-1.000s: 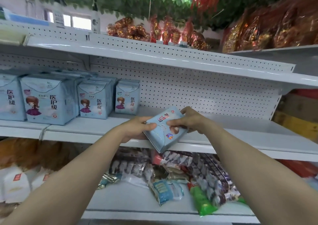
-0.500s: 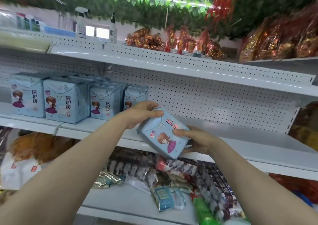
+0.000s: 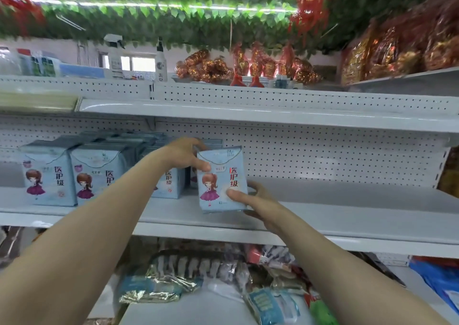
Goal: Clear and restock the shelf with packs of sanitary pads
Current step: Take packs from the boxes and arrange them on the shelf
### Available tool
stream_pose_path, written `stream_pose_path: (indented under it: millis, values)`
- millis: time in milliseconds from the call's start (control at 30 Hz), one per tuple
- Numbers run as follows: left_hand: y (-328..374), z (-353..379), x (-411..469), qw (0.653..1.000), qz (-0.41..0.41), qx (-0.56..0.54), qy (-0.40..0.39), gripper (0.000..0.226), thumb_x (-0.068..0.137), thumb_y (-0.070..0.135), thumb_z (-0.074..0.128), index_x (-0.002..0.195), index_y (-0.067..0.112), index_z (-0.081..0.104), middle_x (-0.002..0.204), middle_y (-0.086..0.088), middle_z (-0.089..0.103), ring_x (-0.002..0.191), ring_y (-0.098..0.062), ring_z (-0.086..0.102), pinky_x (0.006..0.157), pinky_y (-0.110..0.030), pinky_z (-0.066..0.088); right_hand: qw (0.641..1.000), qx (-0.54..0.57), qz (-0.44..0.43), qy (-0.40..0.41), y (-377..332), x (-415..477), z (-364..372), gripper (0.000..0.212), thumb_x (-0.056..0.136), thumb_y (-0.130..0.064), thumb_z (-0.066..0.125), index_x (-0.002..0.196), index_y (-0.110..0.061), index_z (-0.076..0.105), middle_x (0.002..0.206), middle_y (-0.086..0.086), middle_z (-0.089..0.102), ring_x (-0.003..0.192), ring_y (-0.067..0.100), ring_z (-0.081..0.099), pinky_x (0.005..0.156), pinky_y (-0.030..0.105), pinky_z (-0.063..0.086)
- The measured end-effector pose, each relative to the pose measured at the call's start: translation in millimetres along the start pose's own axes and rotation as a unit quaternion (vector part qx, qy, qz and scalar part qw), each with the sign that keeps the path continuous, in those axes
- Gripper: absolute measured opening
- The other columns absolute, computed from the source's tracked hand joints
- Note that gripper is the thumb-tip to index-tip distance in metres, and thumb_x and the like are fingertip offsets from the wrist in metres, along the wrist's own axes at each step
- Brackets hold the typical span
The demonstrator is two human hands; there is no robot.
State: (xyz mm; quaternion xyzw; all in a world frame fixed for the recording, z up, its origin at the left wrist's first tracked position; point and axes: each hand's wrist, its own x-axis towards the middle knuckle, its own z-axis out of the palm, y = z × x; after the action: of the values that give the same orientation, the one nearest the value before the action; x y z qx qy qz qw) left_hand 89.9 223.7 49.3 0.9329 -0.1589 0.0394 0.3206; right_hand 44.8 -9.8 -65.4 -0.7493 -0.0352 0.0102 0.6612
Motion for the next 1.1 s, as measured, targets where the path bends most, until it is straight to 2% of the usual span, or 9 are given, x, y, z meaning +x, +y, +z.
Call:
stream_pose_path:
  millis: [67, 133, 233, 433, 567, 633, 700, 900, 1100]
  values:
    - [-5, -11, 11, 0.997, 0.008, 0.079, -0.001, 0.067, 0.069, 0.037, 0.090, 0.128, 0.023, 0.059, 0.124, 0.003, 0.060, 0.118, -0.020, 0.055, 0.103, -0.034, 0.041, 0.999, -0.049, -0.015, -0.002, -4, 10, 8, 0.085, 0.069, -0.048, 0.090, 0.137, -0.024, 0.046, 0.118, -0.001, 0.069, 0.105, 0.013, 0.067, 0.080, 0.025, 0.051]
    - [-10, -17, 17, 0.993, 0.024, 0.117, -0.003, 0.068, 0.068, 0.042, 0.090, 0.126, 0.024, 0.058, 0.121, 0.002, 0.061, 0.112, -0.019, 0.056, 0.093, -0.031, 0.045, 0.996, -0.082, -0.019, 0.001, -6, 20, 16, 0.075, 0.072, -0.045, 0.088, 0.132, -0.022, 0.050, 0.118, -0.003, 0.067, 0.105, 0.010, 0.065, 0.073, 0.019, 0.047]
    - [-23, -18, 23, 0.989, 0.050, 0.141, -0.012, 0.066, 0.068, 0.042, 0.089, 0.121, 0.022, 0.056, 0.108, 0.002, 0.063, 0.093, -0.013, 0.055, 0.067, -0.022, 0.041, 0.994, -0.107, -0.019, 0.005, 0, 39, 27, 0.072, 0.067, -0.042, 0.092, 0.126, -0.019, 0.057, 0.119, -0.005, 0.067, 0.106, 0.010, 0.064, 0.079, 0.021, 0.048]
    - [-52, -16, 31, 0.987, 0.078, 0.143, 0.010, 0.068, 0.071, 0.039, 0.088, 0.124, 0.019, 0.051, 0.092, 0.004, 0.048, 0.079, -0.005, 0.044, 0.055, -0.018, 0.031, 0.989, -0.143, -0.009, 0.026, 8, 68, 46, 0.077, 0.053, -0.044, 0.096, 0.120, -0.022, 0.065, 0.113, -0.008, 0.071, 0.105, 0.013, 0.067, 0.094, 0.030, 0.053]
    - [-66, -10, 41, 0.982, 0.089, 0.165, 0.025, 0.075, 0.065, 0.044, 0.090, 0.124, 0.018, 0.051, 0.121, -0.007, 0.046, 0.116, -0.023, 0.041, 0.073, -0.027, 0.042, 0.986, -0.163, 0.005, 0.038, 14, 84, 54, 0.090, 0.039, -0.053, 0.094, 0.120, -0.024, 0.067, 0.112, -0.009, 0.073, 0.103, 0.012, 0.069, 0.100, 0.037, 0.054]
    - [-71, -7, 47, 0.981, 0.088, 0.169, 0.035, 0.076, 0.064, 0.044, 0.090, 0.124, 0.019, 0.051, 0.134, -0.009, 0.037, 0.129, -0.025, 0.030, 0.095, -0.031, 0.042, 0.984, -0.173, 0.007, 0.047, 17, 90, 55, 0.084, 0.044, -0.051, 0.095, 0.119, -0.025, 0.068, 0.113, -0.009, 0.073, 0.103, 0.012, 0.068, 0.101, 0.037, 0.053]
    - [-76, -4, 52, 0.981, 0.085, 0.169, 0.039, 0.077, 0.064, 0.044, 0.090, 0.125, 0.021, 0.050, 0.140, -0.009, 0.031, 0.136, -0.025, 0.023, 0.107, -0.032, 0.037, 0.981, -0.186, 0.003, 0.054, 18, 95, 56, 0.076, 0.052, -0.046, 0.095, 0.120, -0.024, 0.069, 0.114, -0.008, 0.073, 0.103, 0.013, 0.068, 0.101, 0.038, 0.053]
    - [-83, 3, 66, 0.983, 0.070, 0.160, 0.057, 0.075, 0.064, 0.045, 0.090, 0.125, 0.026, 0.050, 0.144, -0.007, 0.031, 0.137, -0.024, 0.027, 0.108, -0.029, 0.031, 0.976, -0.207, -0.016, 0.070, 20, 105, 59, 0.057, 0.070, -0.030, 0.091, 0.121, -0.020, 0.067, 0.115, -0.004, 0.073, 0.099, 0.013, 0.069, 0.082, 0.026, 0.058]
    - [-86, 4, 76, 0.981, 0.068, 0.173, 0.061, 0.073, 0.067, 0.046, 0.088, 0.127, 0.028, 0.050, 0.146, -0.007, 0.034, 0.140, -0.025, 0.026, 0.111, -0.036, 0.033, 0.964, -0.252, -0.017, 0.084, 24, 118, 67, 0.053, 0.066, -0.032, 0.093, 0.112, -0.023, 0.067, 0.114, -0.005, 0.073, 0.102, 0.014, 0.068, 0.096, 0.035, 0.055]
